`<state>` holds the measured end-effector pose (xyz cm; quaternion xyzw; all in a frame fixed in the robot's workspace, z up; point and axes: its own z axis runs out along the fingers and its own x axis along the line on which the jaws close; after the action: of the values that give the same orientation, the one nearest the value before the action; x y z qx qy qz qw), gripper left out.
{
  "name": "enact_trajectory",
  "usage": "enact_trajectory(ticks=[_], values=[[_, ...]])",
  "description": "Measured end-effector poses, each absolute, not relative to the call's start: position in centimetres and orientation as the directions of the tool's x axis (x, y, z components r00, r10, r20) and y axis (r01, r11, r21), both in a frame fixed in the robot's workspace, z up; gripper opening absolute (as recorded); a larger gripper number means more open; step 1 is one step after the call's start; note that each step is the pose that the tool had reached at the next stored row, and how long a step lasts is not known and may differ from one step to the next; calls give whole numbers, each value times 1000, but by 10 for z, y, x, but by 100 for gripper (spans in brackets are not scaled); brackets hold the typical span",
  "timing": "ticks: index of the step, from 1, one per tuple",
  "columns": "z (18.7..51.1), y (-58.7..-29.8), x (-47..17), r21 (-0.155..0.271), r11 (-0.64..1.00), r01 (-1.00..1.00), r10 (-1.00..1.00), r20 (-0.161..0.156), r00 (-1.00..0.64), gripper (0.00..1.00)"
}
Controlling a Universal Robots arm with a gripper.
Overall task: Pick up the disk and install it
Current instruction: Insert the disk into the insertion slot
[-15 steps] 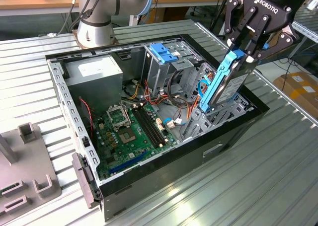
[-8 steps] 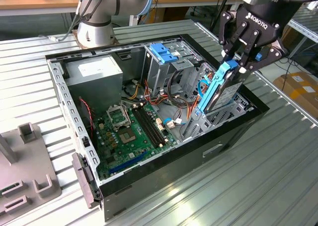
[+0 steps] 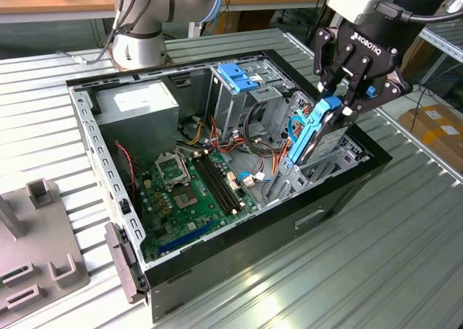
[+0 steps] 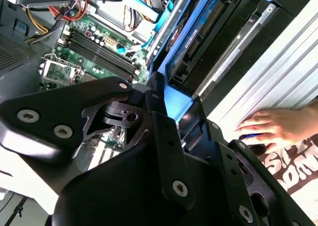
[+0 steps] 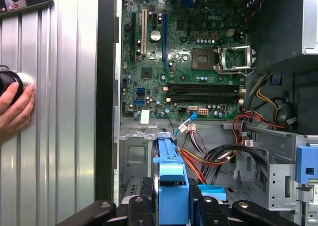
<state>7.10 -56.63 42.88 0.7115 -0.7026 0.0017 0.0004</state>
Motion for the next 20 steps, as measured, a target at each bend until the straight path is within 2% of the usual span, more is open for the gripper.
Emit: enact_trajectory(ticks=[10,16,20], values=[[391,-566,71,-2,-13,-1000,-1000,3,13,37],[389,-566,71,-2,-13,-1000,-1000,3,13,38],[389,-566,71,-2,-13,-1000,-1000,2,13,62]])
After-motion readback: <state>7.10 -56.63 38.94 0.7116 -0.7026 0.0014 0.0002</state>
